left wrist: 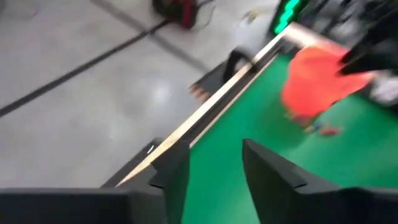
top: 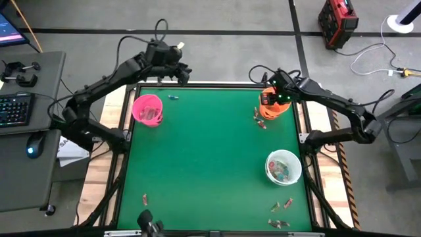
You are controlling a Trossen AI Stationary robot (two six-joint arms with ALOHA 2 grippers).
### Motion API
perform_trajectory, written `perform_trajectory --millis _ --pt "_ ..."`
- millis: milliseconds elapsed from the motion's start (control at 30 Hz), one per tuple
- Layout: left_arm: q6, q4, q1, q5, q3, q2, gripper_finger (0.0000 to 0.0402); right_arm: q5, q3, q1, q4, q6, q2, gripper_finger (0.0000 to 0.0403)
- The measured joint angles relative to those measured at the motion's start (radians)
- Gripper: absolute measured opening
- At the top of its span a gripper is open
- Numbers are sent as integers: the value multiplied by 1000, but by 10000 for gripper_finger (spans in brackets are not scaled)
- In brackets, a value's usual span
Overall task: Sort candy by brand, put in halloween buckets
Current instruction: Put the blue candy into the orange bucket
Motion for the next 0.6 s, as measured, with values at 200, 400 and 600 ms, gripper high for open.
perform_trajectory --millis 200,400,600 --pt "32 -201 74 -20 80 142 195 -30 36 1 17 -5 -2 267" --pt "281 -363 135 -69 148 344 213 -86 56 2 98 -8 -2 275" --pt "524 -549 133 -257 226 522 214 -149 56 2 144 -33 -2 275"
